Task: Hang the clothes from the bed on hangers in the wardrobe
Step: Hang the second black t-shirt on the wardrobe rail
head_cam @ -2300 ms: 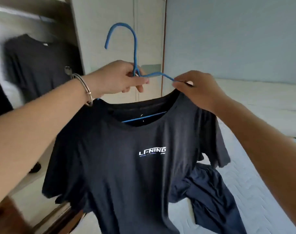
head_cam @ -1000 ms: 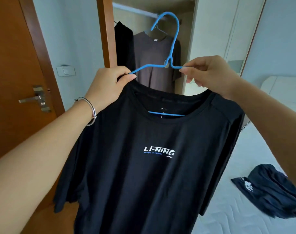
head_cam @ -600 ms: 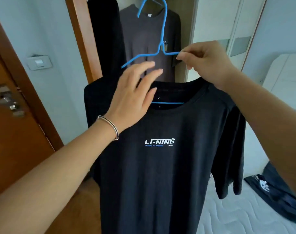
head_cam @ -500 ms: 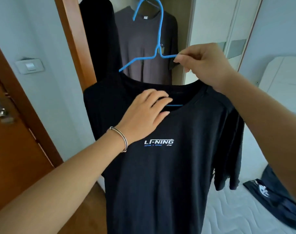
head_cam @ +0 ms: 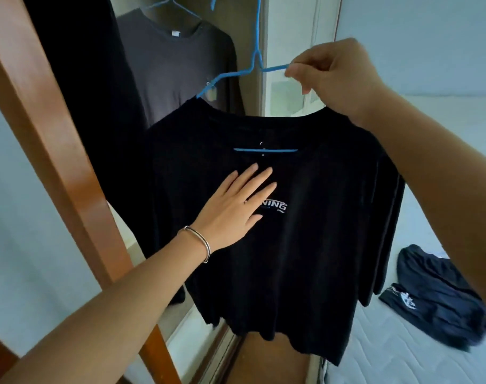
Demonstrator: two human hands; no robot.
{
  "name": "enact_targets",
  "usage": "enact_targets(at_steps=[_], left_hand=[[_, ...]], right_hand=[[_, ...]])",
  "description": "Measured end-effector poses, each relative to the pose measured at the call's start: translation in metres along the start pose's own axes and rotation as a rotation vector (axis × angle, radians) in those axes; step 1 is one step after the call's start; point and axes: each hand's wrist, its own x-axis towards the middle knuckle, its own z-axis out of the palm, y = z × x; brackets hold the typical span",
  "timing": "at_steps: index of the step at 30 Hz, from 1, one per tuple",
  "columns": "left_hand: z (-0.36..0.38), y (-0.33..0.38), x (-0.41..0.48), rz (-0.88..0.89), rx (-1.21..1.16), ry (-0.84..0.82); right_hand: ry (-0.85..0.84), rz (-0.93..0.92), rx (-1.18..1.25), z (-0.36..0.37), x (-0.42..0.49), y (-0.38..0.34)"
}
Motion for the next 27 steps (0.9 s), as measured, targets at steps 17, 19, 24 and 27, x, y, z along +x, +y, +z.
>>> enact_targets(at_steps=[17,19,24,27], left_hand=[[0.136,-0.076,0.011,-1.383,-1.165,-0.095],[0.153,-0.080,0.013,-1.484,-1.186,-0.148],[0.207,-0.091,0.016,-1.386,-1.583,-0.402],[0.234,-0.105,0.032,-1.284,-1.547,-0.460]], right_hand=[[0.212,0.099,-0.140,-0.020,0.069,0.009],[0.210,0.105,-0.144,-0.020,0.079,0.021],[0.207,0.102,-0.130,-0.016,0.115,0.062],[0.235,0.058,-0.138,-0.023,0.149,0.088]])
